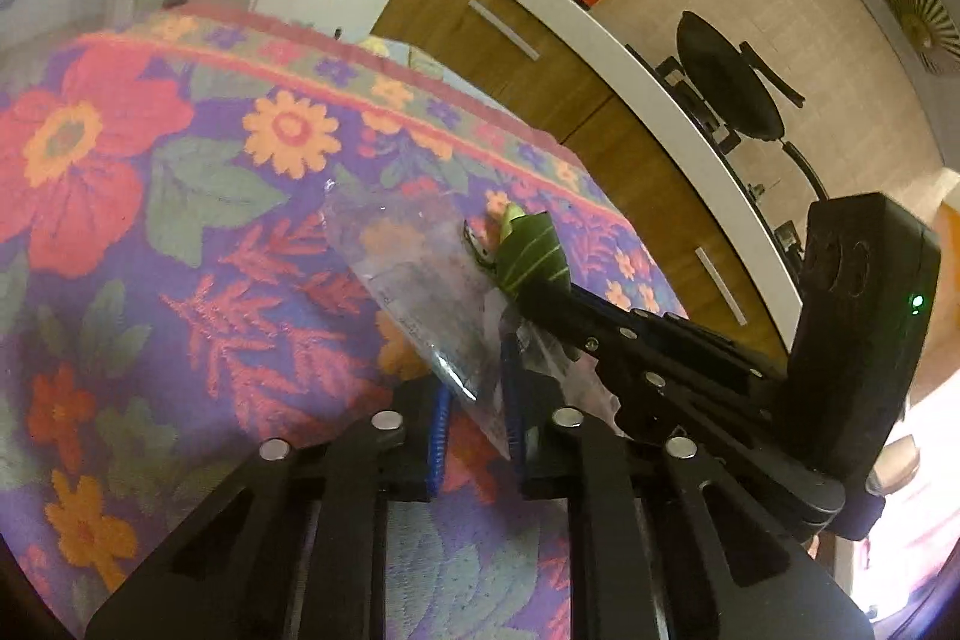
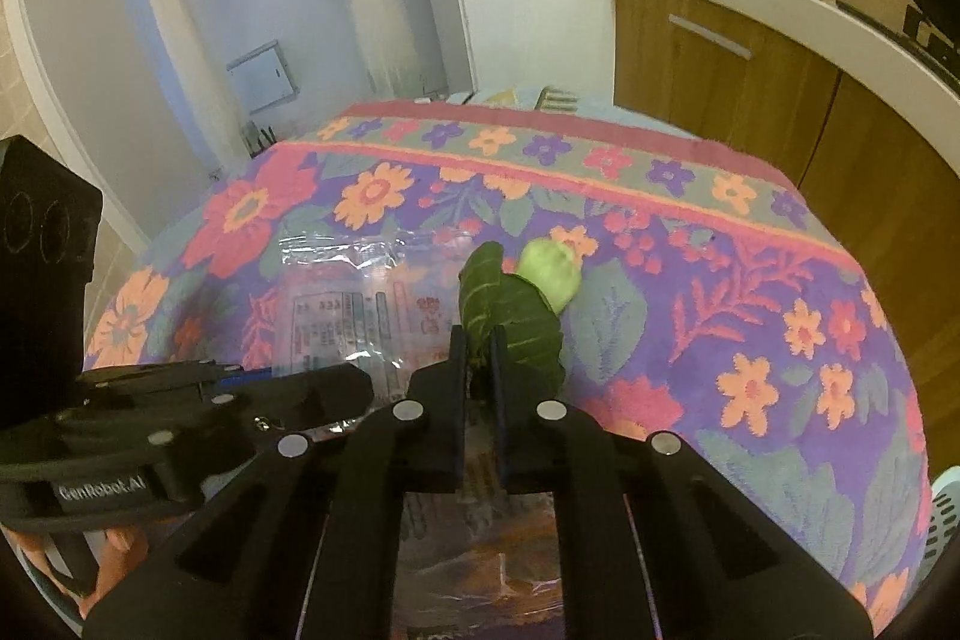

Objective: Collect trash
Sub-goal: 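Grasp the clear plastic wrapper with the left tool while the right tool grasps the green leaf, then carry the wrapper and leaf over the blue basket and open both tools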

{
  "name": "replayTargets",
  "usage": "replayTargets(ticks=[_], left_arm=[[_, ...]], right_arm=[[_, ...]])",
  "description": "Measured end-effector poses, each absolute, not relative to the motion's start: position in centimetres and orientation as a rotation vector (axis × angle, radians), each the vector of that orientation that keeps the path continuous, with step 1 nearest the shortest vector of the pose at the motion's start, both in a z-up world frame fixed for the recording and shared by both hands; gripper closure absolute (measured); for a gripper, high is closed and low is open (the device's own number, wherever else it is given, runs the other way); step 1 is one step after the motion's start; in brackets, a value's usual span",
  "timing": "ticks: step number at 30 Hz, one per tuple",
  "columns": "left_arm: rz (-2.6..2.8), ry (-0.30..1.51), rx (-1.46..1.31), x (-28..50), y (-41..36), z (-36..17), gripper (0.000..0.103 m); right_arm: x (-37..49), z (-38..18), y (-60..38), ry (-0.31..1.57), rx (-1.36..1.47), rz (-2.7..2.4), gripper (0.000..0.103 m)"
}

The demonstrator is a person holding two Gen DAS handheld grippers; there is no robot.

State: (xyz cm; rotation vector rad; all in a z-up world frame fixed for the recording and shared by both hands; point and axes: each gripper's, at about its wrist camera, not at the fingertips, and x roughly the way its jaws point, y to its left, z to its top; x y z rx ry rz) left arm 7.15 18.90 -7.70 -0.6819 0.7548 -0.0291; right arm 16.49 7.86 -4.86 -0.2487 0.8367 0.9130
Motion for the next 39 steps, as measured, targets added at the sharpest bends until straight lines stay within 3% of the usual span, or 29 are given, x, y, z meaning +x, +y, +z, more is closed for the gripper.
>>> replayTargets(ticks=[2, 14, 30, 39], left_arm=[[-0.006, 0.753, -0.645, 7.2, 18.5, -7.5, 0.103], [-0.100, 0.658, -0.565, 5.1, 16.2, -4.7, 0.103], [-0.277, 0.578, -0.477, 4.7, 6.9, 2.7, 0.103], [-0.430, 0.611, -0.443, 8.7, -1.1, 4.2, 0.103]], right_arm=[[16.2, -4.5, 7.5, 0.807, -0.240, 0.906, 0.100], [15.3, -1.5, -1.7, 0.710, -0.046, 0.882, 0.100], [12.6, 2.0, -19.8, 0.546, 0.049, 0.658, 0.100], [13.2, 1.1, -30.2, 0.541, 0.146, 0.484, 0.100]])
